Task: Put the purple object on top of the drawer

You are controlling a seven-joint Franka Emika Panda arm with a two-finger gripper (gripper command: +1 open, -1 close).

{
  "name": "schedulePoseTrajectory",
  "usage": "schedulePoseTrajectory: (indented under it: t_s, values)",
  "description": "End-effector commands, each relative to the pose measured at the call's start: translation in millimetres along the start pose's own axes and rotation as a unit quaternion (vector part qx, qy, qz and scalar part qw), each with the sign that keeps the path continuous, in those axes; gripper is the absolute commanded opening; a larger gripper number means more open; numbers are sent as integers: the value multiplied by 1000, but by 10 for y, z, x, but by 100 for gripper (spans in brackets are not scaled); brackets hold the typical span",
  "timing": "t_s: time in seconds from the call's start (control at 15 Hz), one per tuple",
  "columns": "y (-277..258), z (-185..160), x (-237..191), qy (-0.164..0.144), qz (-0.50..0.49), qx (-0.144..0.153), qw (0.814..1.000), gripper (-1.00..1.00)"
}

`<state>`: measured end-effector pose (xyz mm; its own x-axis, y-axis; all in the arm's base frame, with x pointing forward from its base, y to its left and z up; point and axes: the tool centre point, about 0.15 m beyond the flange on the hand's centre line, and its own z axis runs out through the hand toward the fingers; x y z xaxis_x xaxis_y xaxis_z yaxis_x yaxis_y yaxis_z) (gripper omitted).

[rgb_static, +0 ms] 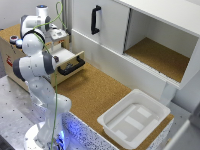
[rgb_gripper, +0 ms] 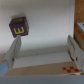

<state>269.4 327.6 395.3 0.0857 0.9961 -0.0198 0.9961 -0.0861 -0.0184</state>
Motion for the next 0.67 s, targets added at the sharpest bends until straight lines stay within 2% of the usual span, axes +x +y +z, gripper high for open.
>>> schedulePoseTrajectory:
  t_s: [0.0,0.27,0.6]
  values:
    - [168,344,118,46,-24,6,999,100]
    - [295,507,332,38,-31,-5,999,100]
    - [516,646,314,27,-13,1,1000,100]
